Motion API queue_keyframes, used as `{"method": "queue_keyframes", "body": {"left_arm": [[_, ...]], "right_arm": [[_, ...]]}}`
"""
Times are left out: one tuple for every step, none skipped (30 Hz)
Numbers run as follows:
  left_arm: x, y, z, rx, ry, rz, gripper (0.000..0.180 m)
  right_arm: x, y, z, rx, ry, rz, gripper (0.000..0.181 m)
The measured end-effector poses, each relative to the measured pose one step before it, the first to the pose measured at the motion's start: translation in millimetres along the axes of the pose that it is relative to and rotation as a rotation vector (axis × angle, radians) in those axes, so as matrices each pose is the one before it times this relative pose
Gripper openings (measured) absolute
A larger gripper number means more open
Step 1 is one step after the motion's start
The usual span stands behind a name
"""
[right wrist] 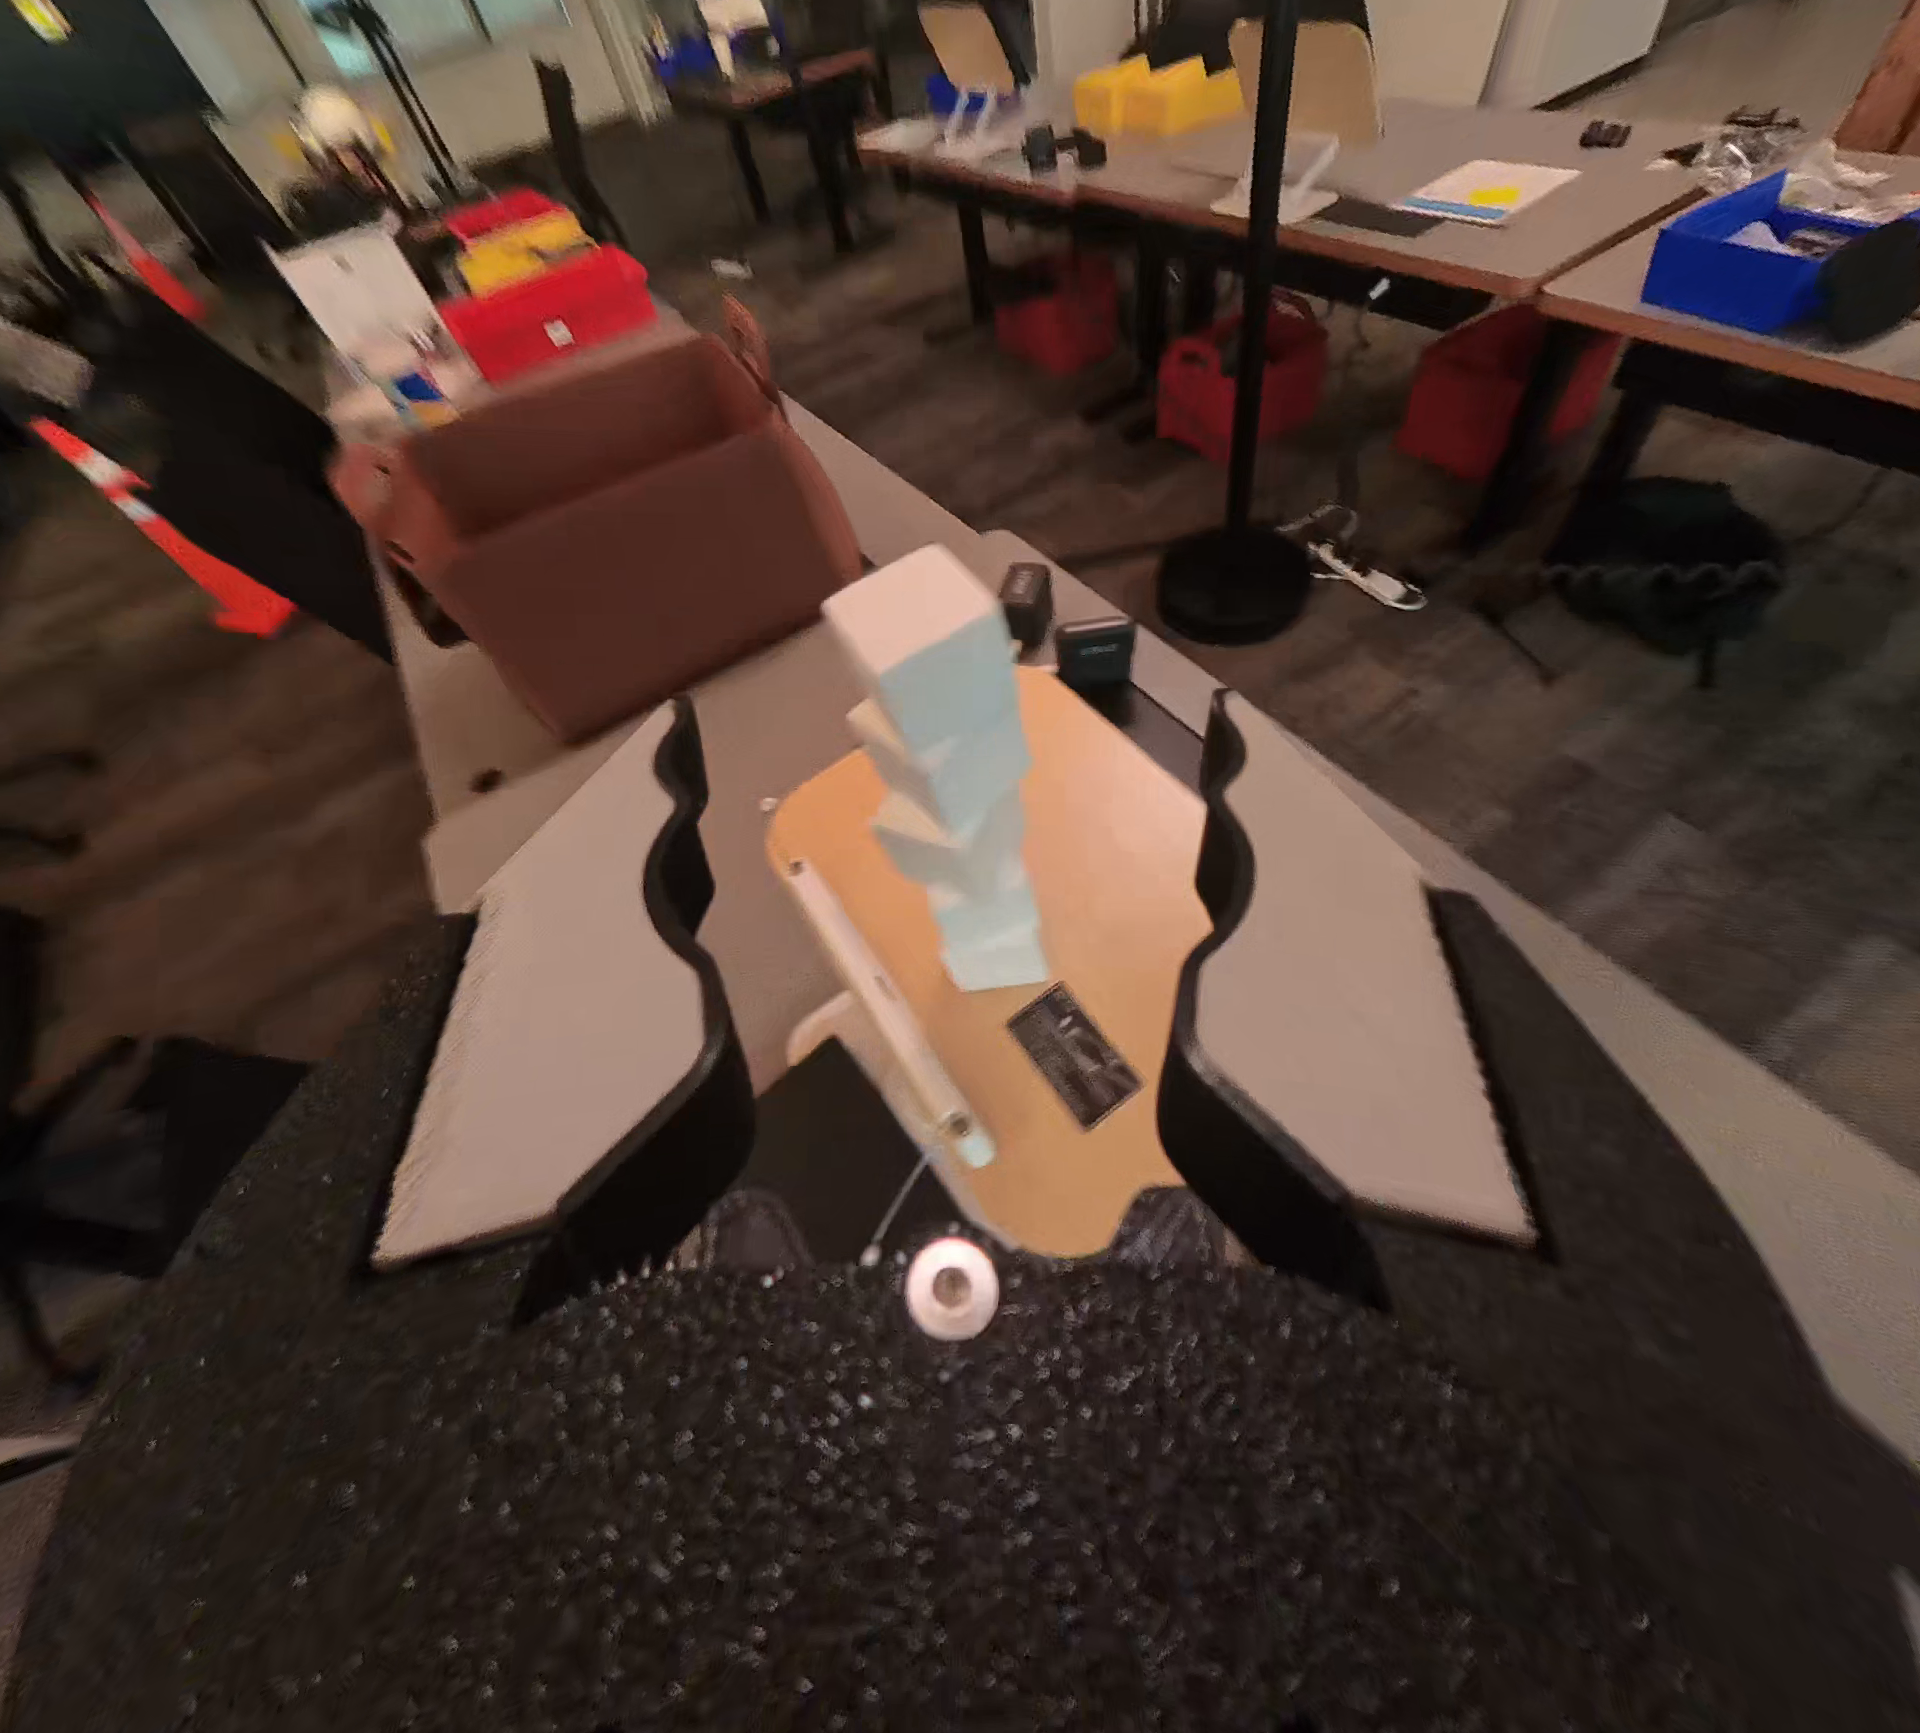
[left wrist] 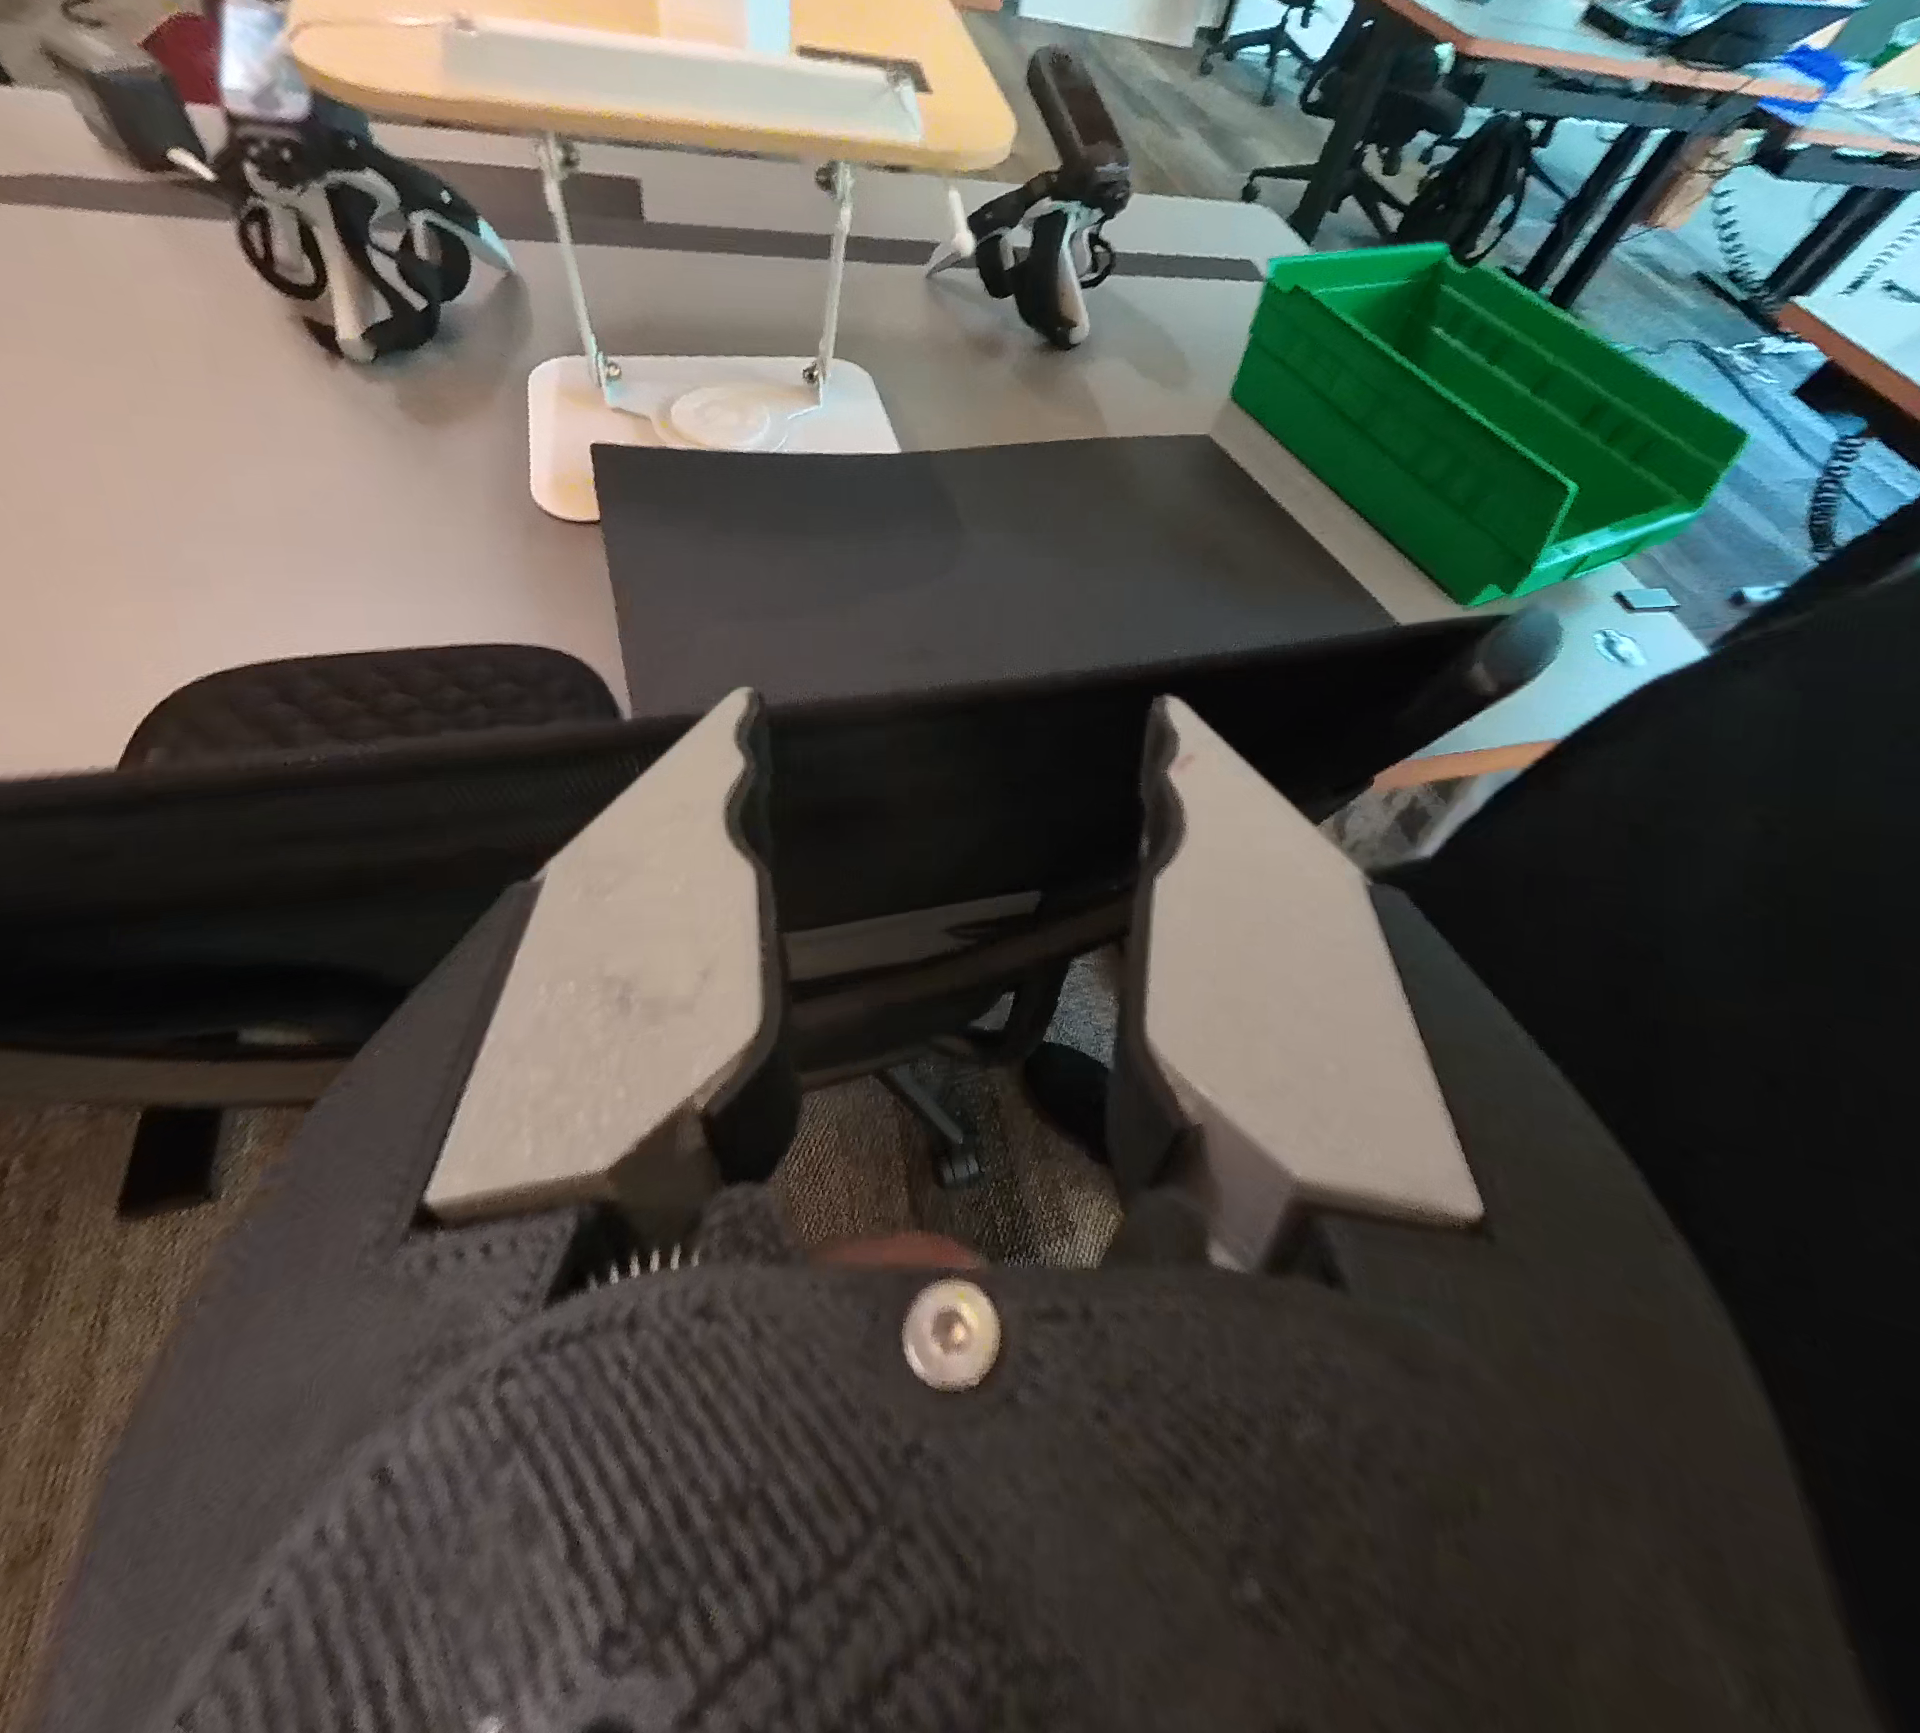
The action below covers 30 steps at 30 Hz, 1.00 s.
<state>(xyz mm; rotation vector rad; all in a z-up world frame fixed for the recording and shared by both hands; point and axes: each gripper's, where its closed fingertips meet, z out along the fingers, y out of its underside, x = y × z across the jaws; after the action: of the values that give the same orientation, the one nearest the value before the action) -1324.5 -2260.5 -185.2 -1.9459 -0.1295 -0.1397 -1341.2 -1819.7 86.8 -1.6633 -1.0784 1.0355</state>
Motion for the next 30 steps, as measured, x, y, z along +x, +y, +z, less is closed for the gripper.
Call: {"method": "queue_keyframes", "body": {"left_arm": [[-0.3, -4.19, -0.37, 0.0065, 0.022, 0.0041, 0.07], [-0.2, -4.48, 0.33, 0.004, 0.022, 0.0049, 0.07], [-0.42, -4.47, 1.13, 0.0004, 0.0209, 0.0067, 0.07], [-0.73, -4.89, 2.02, -0.0027, 0.0201, 0.0087, 0.07], [-1.28, -5.03, 2.96, -0.0063, 0.0165, 0.0103, 0.069], [-2.14, -5.13, 3.9, -0.0107, 0.0122, 0.0121, 0.066], [-2.06, -5.76, 4.61, -0.0127, 0.0131, 0.0131, 0.063], [-1.96, -7.21, 5.06, -0.0078, 0.0138, 0.0112, 0.061], [-2.64, -8.37, 5.46, -0.002, 0.0079, 0.0086, 0.06], [-3.34, -8.64, 6.39, 0.0006, 0.0026, 0.004, 0.058], [-3.22, -7.73, 7.4, -0.0026, 0.0029, -0.0017, 0.056], [-2.9, -6.39, 8.55, -0.0092, 0.0032, -0.0036, 0.055], [-3.06, -4.96, 9.28, -0.0164, -0.0015, -0.0018, 0.054], [-3.1, -3.69, 9.51, -0.023, -0.0067, 0.0006, 0.053], [-2.97, -2.97, 9.25, -0.0269, -0.0107, -0.0017, 0.049], [-2.28, -2.2, 8.62, -0.0308, -0.0089, -0.0062, 0.047], [-1.02, -2.18, 7.7, -0.0302, -0.0024, -0.0076, 0.044], [-0.05, -2.38, 7.25, -0.0228, 0.0043, -0.0021, 0.038], [-0.71, -2.1, 7.08, -0.0195, 0.0033, 0.0004, 0.027], [-2.42, -2.06, 6.93, -0.0197, -0.0019, -0.0019, 0.018], [-3.37, -2.34, 7.02, -0.0208, -0.0014, -0.0034, 0.015], [-3.91, -2.25, 6.88, -0.0261, 0.002, -0.0049, 0.012], [-4.52, -2.26, 6.4, -0.0326, 0.0034, -0.0035, 0.012], [-5.56, -3.0, 5.79, -0.0287, -0.0015, 0.0073, 0.012], [-7.43, -3.4, 5.64, -0.0194, -0.0131, 0.0128, 0.012], [-7.48, -3.22, 5.79, -0.0113, -0.0133, 0.0124, 0.008], [-6.29, -1.9, 6.09, -0.0105, -0.0052, 0.0128, 0.002], [-6.54, -0.41, 6.01, -0.0161, -0.0057, 0.0088, 0.0], [-7.36, -0.43, 5.31, -0.0185, -0.0096, 0.0054, 0.0], [-8.71, -1.27, 3.91, -0.0169, -0.0166, 0.0113, 0.0]], "right_arm": [[-6.25, 13.53, -12.51, 0.013, -0.0088, 0.0221, 0.095], [-3.99, 17.49, -11.35, -0.0052, 0.0002, 0.0126, 0.095], [-1.53, 20.08, -10.26, -0.0174, 0.0079, 0.0066, 0.095], [0.74, 21.06, -9.3, -0.0209, 0.0146, 0.0052, 0.095], [2.35, 21.0, -8.43, -0.0203, 0.0171, 0.0033, 0.095], [3.43, 20.57, -7.37, -0.0209, 0.0173, 0.0005, 0.094], [5.06, 20.01, -6.45, -0.0229, 0.0194, -0.0008, 0.092], [6.04, 18.62, -5.39, -0.023, 0.0187, 0.0015, 0.09], [5.37, 16.69, -4.61, -0.0206, 0.0092, 0.0032, 0.087], [4.9, 14.37, -3.91, -0.0142, 0.0028, 0.002, 0.084], [5.75, 12.66, -3.47, -0.0083, 0.006, -0.004, 0.078], [7.31, 11.65, -2.97, -0.0057, 0.0154, -0.0077, 0.075], [7.58, 11.36, -2.26, -0.0051, 0.0163, -0.0123, 0.07], [6.86, 11.88, -1.82, -0.0083, 0.011, -0.0197, 0.061], [7.09, 12.25, -1.5, -0.0101, 0.0126, -0.0207, 0.045], [5.84, 11.83, -1.28, -0.0064, 0.006, -0.0182, 0.021], [2.96, 10.59, -0.94, -0.0007, -0.009, -0.0177, 0.0], [4.4, 9.42, -0.33, 0.0006, 0.003, -0.0112, 0.0], [5.01, 10.39, -0.57, -0.0103, 0.0128, -0.0128, 0.0], [4.35, 10.81, -0.64, -0.0161, 0.016, -0.0108, 0.0], [1.68, 10.8, -1.57, -0.0185, 0.0079, -0.0008, 0.0], [-0.33, 9.87, -3.01, -0.0168, 0.0009, 0.009, 0.0], [-0.78, 8.98, -4.49, -0.0124, 0.0008, 0.0109, 0.0], [-0.14, 8.56, -4.9, -0.0087, 0.0041, 0.0058, 0.0], [0.92, 9.04, -4.36, -0.0118, 0.0075, -0.0005, 0.0], [3.16, 10.44, -3.23, -0.0236, 0.0172, -0.0033, 0.0], [5.14, 11.22, -1.91, -0.0338, 0.0286, -0.0036, 0.0], [5.6, 10.51, -0.65, -0.0365, 0.0317, 0.0026, 0.0], [3.74, 8.73, 0.3, -0.0403, 0.0229, 0.0131, 0.0], [1.25, 6.7, 1.05, -0.0461, 0.0125, 0.0211, 0.0]]}}
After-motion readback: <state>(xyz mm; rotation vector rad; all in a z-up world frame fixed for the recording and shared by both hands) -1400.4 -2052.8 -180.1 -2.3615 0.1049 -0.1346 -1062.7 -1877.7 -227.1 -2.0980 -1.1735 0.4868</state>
